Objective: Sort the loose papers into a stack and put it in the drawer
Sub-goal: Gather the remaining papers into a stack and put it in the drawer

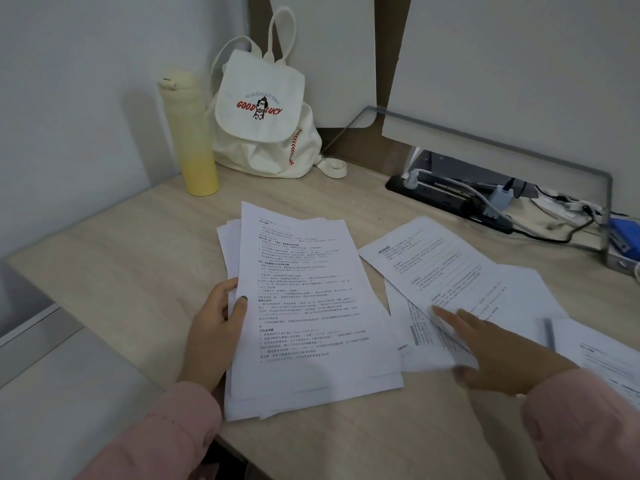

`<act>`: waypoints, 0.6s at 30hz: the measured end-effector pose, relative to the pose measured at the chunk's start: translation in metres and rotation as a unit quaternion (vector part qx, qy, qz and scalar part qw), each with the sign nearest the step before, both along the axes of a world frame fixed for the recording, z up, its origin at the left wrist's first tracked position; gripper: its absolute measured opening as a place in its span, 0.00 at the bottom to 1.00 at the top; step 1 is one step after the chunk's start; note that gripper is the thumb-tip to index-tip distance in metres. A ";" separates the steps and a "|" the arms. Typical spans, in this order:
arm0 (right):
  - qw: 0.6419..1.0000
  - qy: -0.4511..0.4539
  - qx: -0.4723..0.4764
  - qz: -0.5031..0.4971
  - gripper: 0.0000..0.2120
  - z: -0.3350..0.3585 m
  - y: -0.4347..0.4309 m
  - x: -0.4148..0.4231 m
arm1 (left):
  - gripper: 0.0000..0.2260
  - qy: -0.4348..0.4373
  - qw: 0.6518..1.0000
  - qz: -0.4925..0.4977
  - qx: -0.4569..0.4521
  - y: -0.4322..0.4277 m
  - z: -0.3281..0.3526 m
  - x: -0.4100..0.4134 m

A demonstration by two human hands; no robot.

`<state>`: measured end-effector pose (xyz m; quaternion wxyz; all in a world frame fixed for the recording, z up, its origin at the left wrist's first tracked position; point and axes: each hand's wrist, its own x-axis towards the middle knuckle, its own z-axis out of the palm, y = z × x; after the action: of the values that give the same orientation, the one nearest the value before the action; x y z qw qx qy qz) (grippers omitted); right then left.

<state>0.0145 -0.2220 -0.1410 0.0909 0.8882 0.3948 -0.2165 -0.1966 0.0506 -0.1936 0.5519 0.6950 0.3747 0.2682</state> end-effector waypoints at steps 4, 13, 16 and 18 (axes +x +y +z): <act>0.987 -0.133 0.083 -0.044 0.33 -0.012 0.007 0.002 | 0.18 -0.014 1.000 0.005 -0.017 0.001 0.000 -0.001; 0.888 -0.029 0.368 -0.275 0.14 0.016 0.062 0.005 | 0.14 0.009 1.000 0.005 0.005 0.003 -0.005 0.001; 0.804 0.161 0.472 -0.325 0.14 0.027 0.094 -0.011 | 0.13 0.019 1.000 0.006 0.017 0.003 -0.003 0.002; 0.752 0.267 0.496 -0.343 0.11 0.025 0.117 -0.024 | 0.10 0.025 1.000 0.001 0.016 0.002 -0.001 0.002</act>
<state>-0.0098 -0.1049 -0.1159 -0.5517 0.7906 0.1235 -0.2354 -0.1943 0.0521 -0.1942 0.5311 0.7095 0.3849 0.2577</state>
